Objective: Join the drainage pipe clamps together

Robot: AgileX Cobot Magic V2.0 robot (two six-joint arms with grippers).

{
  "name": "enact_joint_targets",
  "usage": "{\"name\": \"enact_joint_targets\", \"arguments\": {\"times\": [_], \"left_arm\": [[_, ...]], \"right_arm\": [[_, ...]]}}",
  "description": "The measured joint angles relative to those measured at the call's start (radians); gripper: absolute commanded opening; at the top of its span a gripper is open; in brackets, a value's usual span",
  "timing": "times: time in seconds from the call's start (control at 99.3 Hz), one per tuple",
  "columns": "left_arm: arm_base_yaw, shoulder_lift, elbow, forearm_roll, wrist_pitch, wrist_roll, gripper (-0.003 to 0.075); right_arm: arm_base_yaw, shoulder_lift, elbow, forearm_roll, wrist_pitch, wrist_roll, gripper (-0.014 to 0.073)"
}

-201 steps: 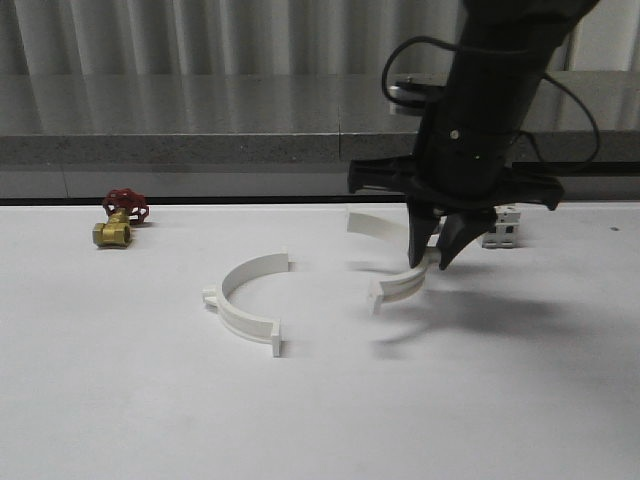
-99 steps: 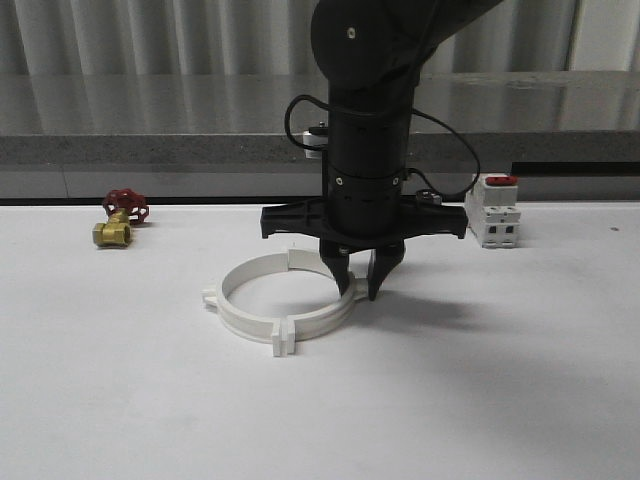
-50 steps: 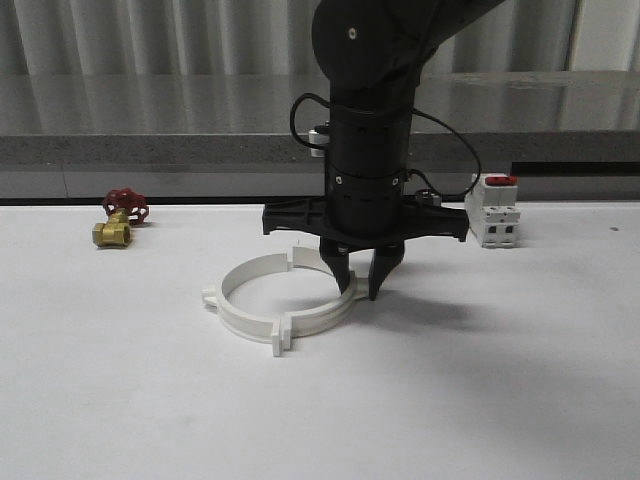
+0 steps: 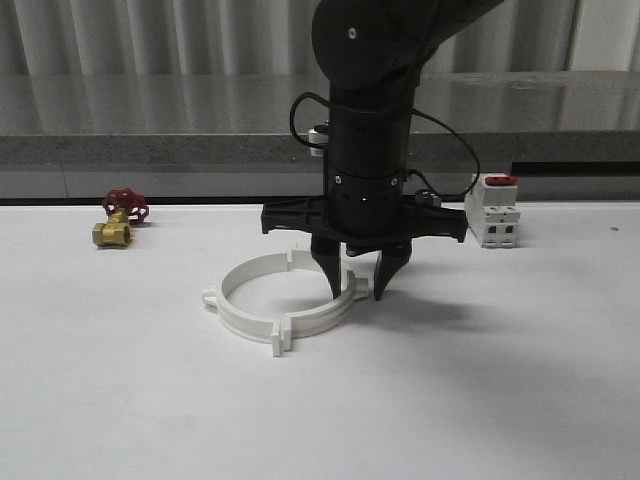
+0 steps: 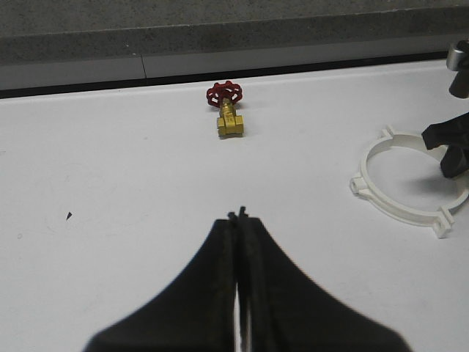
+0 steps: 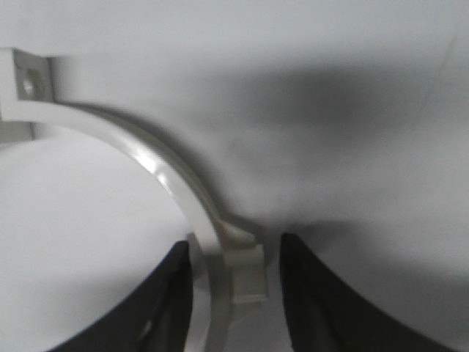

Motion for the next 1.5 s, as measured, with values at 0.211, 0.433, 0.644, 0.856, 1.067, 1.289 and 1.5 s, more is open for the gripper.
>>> {"name": "enact_joint_targets", "arguments": {"times": [0.211, 0.433, 0.644, 0.856, 1.067, 1.289, 1.5], "left_arm": [[0.000, 0.000, 0.000, 0.000, 0.000, 0.000, -0.0020], [0.000, 0.000, 0.000, 0.000, 0.000, 0.000, -0.0020], [0.000, 0.000, 0.000, 0.000, 0.000, 0.000, -0.0020], [0.000, 0.000, 0.000, 0.000, 0.000, 0.000, -0.0020], [0.000, 0.000, 0.000, 0.000, 0.000, 0.000, -0.0020], [0.000, 0.000, 0.000, 0.000, 0.000, 0.000, -0.0020], [0.000, 0.000, 0.000, 0.000, 0.000, 0.000, -0.0020]], "right_arm": [[0.000, 0.000, -0.008, 0.001, 0.016, -0.002, 0.0388], [-0.004, -0.051, -0.064, -0.003, 0.051, -0.088, 0.0388], [-0.054, -0.232, -0.051, -0.007, 0.045, -0.224, 0.0388], [-0.149, -0.494, 0.114, -0.016, 0.039, -0.312, 0.0387], [-0.242, -0.814, 0.405, -0.056, 0.005, -0.320, 0.0387], [-0.280, -1.212, 0.709, -0.067, -0.022, -0.325, 0.0381], [-0.280, -1.583, 0.925, -0.074, -0.015, -0.325, 0.0152]]}}
